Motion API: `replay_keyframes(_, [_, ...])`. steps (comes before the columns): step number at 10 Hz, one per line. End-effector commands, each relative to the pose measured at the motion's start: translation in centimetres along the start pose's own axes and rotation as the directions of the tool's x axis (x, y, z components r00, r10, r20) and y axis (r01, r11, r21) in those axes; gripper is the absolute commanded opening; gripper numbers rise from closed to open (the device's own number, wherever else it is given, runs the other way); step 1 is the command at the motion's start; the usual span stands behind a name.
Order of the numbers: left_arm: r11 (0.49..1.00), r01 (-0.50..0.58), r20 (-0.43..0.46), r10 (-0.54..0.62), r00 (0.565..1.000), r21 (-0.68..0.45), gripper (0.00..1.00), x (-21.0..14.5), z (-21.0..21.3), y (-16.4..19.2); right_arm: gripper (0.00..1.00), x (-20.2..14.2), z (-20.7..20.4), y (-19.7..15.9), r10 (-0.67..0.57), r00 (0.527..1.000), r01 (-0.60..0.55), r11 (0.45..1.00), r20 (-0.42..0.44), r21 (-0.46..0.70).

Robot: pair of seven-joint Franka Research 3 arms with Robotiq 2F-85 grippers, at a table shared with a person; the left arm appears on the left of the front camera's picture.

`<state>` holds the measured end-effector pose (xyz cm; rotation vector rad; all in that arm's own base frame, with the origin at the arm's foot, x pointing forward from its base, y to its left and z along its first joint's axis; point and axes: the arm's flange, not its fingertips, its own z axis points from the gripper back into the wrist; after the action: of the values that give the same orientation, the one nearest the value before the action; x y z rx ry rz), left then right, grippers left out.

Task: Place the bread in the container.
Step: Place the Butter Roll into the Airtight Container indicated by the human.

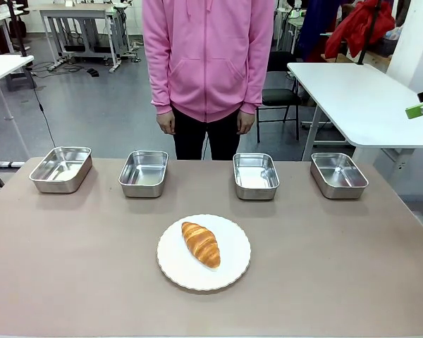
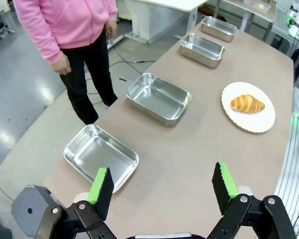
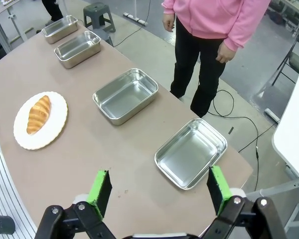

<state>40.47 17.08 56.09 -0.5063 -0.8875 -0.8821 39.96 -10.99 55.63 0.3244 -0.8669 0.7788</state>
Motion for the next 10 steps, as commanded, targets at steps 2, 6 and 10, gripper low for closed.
replay_keyframes(2, [1.0, 0.002, 0.011, -0.001, 1.0, -0.005, 1.0, 0.05, -0.06, 0.01, 1.0, 0.07, -0.13, 0.0, 0.002, 1.0, -0.003, 1.0, 0.023, 0.007])
replay_keyframes(6, [1.0, 0.002, 0.011, -0.001, 1.0, -0.005, 1.0, 0.05, -0.06, 0.01, 1.0, 0.07, -0.13, 0.0, 0.002, 1.0, -0.003, 1.0, 0.023, 0.007])
replay_keyframes(10, [1.0, 0.002, 0.011, -0.001, 1.0, -0.005, 1.0, 0.05, -0.06, 0.01, 1.0, 0.07, -0.13, 0.0, 0.002, 1.0, -0.003, 1.0, 0.023, 0.007])
